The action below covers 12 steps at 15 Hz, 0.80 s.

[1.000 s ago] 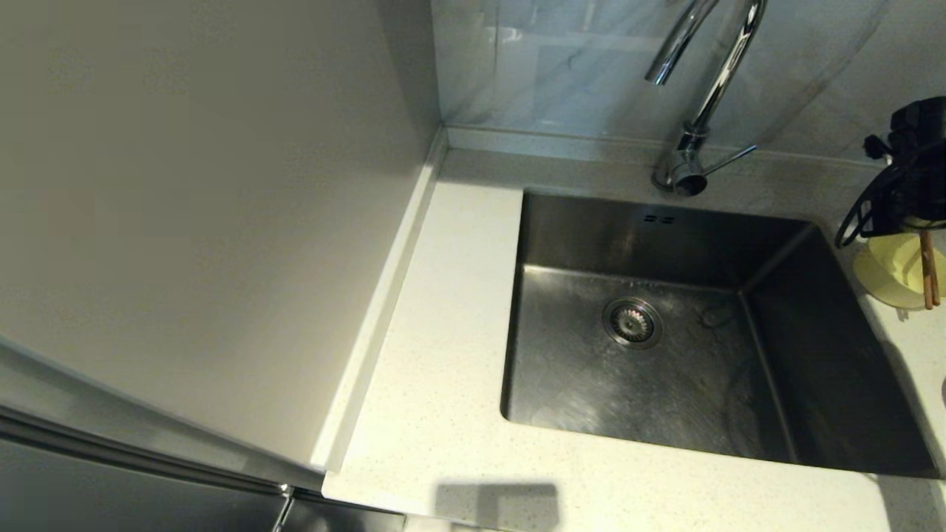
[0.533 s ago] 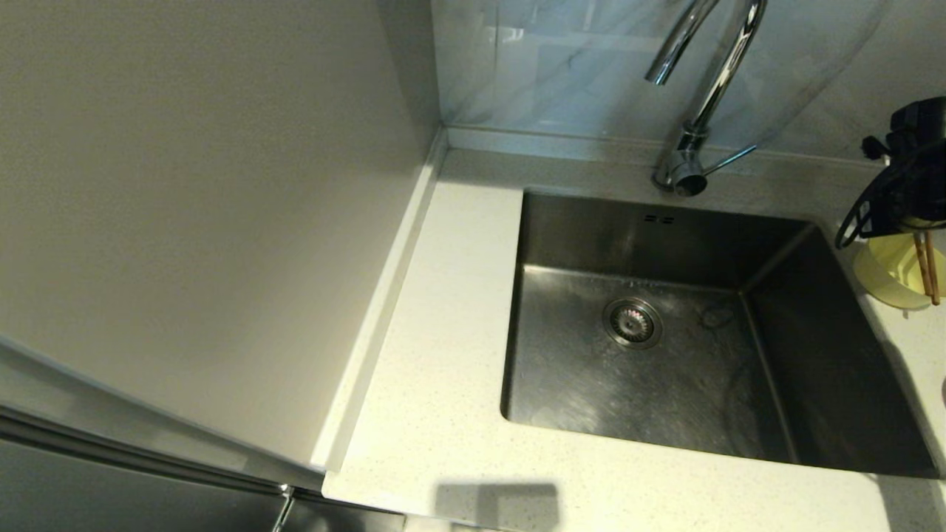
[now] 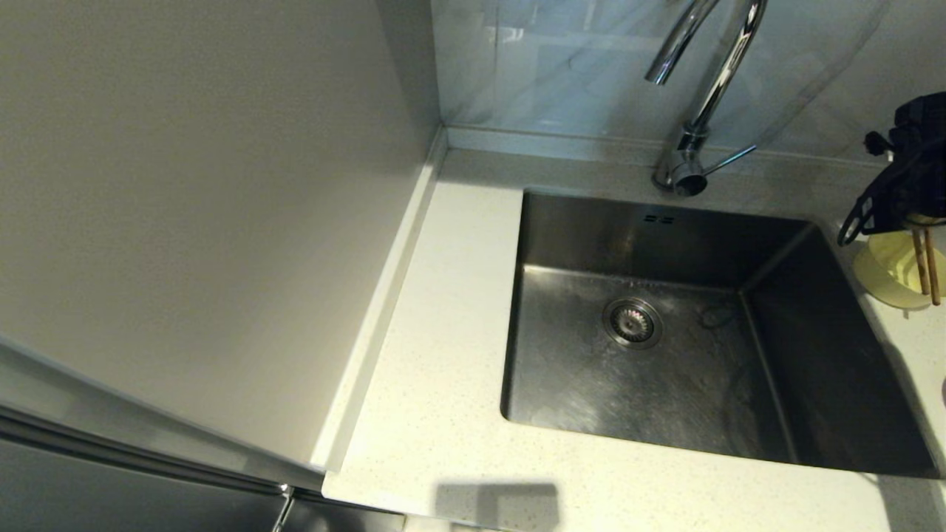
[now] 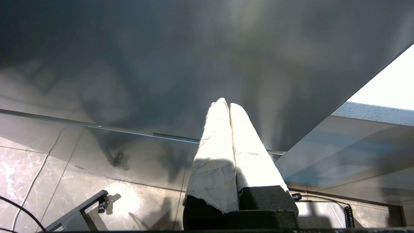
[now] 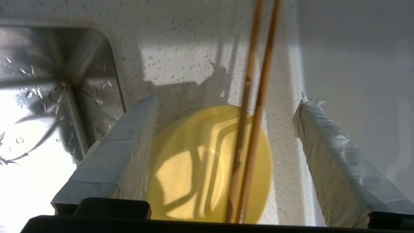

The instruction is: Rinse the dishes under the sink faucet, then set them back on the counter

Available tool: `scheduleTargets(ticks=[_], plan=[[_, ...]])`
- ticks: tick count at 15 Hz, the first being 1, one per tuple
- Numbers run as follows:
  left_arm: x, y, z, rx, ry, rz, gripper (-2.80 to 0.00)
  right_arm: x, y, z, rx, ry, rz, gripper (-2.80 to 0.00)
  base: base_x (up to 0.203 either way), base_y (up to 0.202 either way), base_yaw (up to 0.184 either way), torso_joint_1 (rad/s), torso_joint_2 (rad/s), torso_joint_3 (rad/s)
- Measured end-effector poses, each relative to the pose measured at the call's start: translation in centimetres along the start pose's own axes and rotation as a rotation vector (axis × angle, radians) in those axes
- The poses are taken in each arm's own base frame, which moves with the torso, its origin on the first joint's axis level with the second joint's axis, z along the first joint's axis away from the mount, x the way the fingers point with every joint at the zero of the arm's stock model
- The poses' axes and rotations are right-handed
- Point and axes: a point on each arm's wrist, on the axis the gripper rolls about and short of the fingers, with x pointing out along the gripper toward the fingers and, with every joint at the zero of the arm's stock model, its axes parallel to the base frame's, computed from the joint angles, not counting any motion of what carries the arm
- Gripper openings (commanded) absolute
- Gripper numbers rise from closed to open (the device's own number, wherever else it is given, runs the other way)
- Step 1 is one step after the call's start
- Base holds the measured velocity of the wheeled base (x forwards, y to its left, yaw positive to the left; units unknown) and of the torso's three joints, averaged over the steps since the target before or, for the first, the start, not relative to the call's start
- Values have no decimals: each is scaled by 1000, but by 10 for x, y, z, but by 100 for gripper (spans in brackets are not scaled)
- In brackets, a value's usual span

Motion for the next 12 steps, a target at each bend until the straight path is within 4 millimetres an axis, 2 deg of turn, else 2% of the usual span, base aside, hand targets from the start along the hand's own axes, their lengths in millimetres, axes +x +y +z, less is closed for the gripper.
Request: scheduleTargets(ticks=[4, 8, 9, 10, 12], plan=[[0, 0, 0, 0, 0, 0, -280, -21, -13, 11, 24, -47, 16, 0, 0, 0, 0, 0, 0, 0], [0, 0, 0, -1, 0, 0, -280, -69, -41, 27, 61, -137, 76, 0, 0, 0, 0, 0, 0, 0], [0, 0, 0, 0, 0, 0, -280, -86, -50, 31, 75, -173, 96, -102, 0, 0, 0, 0, 0, 0], [0, 0, 0, 0, 0, 0, -280, -101, -59, 35, 88, -207, 109, -280, 0, 0, 0, 0, 0, 0], [0, 0, 0, 0, 0, 0, -280, -129, -77, 41, 115, -270, 112, -280, 0, 0, 0, 0, 0, 0]])
